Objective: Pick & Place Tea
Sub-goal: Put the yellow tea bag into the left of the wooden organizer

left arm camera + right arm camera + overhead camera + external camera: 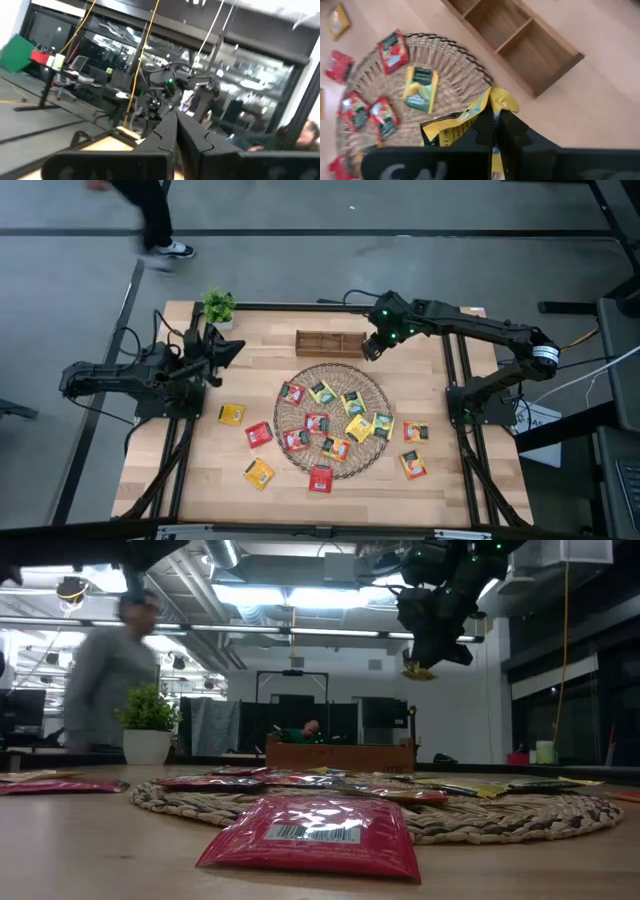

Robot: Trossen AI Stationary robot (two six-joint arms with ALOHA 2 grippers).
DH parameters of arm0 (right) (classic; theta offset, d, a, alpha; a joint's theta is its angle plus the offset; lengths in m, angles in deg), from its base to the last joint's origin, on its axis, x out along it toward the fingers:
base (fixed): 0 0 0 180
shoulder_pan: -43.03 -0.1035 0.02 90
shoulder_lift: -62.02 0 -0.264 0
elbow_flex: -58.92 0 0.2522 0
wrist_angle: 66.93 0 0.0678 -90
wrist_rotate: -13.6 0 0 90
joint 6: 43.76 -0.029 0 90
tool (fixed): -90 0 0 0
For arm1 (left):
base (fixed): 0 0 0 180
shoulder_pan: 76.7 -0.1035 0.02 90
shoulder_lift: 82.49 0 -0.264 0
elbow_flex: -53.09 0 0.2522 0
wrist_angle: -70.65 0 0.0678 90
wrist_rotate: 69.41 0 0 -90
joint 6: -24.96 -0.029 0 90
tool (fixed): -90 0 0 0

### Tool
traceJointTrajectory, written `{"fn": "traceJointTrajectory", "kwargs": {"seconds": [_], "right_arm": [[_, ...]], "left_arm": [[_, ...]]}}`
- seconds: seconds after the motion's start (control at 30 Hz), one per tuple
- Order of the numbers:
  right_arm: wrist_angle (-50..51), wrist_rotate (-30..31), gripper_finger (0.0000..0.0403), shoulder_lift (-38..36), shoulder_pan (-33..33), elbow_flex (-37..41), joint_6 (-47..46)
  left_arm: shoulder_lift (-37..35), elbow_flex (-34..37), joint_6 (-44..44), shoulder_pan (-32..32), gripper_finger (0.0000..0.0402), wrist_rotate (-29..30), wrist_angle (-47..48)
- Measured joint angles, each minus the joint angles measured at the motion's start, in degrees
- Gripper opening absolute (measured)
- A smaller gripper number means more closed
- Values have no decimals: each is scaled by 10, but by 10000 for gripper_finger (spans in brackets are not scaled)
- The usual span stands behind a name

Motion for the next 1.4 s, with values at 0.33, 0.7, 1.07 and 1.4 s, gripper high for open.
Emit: {"fn": "traceJointTrajectory", "kwargs": {"seconds": [0.33, 0.7, 1.07, 1.4], "right_arm": [[-44, -71, 12, 0, -2, 0, -35], [-136, -71, 12, -1, -12, 0, -62], [-341, -4, 12, -1, -20, -1, -42], [-451, 144, 12, -1, -23, -1, -56]], "left_arm": [[212, -133, -126, 0, 19, -37, 3], [355, -247, -231, 0, 88, -9, 3], [438, -303, -254, 0, 137, 78, -9], [488, -360, -367, 0, 139, 146, -15]]}}
